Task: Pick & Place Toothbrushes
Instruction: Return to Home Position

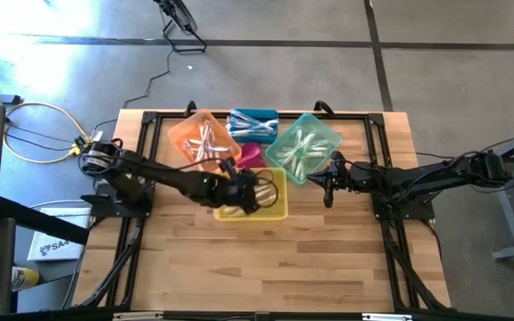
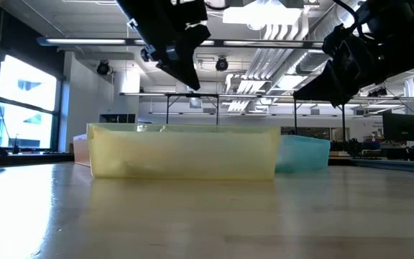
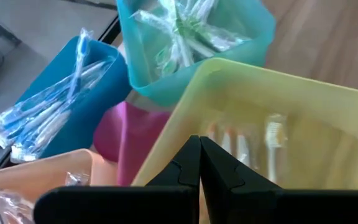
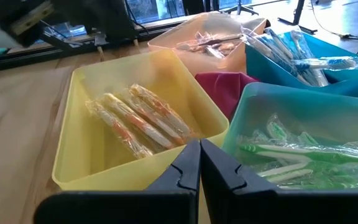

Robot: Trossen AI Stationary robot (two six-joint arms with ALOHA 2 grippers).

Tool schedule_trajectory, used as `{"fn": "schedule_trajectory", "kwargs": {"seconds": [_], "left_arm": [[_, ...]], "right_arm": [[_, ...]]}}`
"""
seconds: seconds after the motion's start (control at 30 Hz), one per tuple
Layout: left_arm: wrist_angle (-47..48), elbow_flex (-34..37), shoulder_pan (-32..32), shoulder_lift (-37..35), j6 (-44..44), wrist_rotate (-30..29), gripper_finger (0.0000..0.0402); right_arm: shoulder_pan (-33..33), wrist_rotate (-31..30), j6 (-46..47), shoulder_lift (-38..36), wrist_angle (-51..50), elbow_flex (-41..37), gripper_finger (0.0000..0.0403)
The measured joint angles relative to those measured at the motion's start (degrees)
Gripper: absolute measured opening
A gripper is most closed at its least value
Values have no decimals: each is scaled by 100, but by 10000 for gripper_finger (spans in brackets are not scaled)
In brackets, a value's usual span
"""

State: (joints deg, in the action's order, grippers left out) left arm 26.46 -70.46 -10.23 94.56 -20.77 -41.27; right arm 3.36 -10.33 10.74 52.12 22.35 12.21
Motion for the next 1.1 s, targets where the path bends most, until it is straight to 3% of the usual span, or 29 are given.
{"fn": "schedule_trajectory", "kwargs": {"seconds": [0.13, 0.2, 0.37, 0.47, 0.63, 0.8, 1.1], "left_arm": [[-84, 16, 212, 1, 167, 239, 0], [-578, 186, 265, 8, 432, 406, 0], [-2243, 884, 560, 26, 1137, 1657, 0], [-2652, 953, 686, 20, 1529, 2099, 0], [-2793, 945, 699, -58, 2131, 2141, 0], [-2699, 949, 685, -52, 2161, 2141, 0], [-2213, 950, 685, -52, 2364, 2132, 0]], "right_arm": [[2, -2, -2, 0, -104, 2, 4], [2, -2, -4, 0, -125, 0, 4], [1, -2, -2, 0, -121, 0, 4], [0, -21, -3, 0, -119, 0, 4], [2, -31, 126, -1, -195, 0, 4], [2, -336, 725, 0, -252, 0, 4], [0, -426, 810, 0, -247, 0, 4]]}}
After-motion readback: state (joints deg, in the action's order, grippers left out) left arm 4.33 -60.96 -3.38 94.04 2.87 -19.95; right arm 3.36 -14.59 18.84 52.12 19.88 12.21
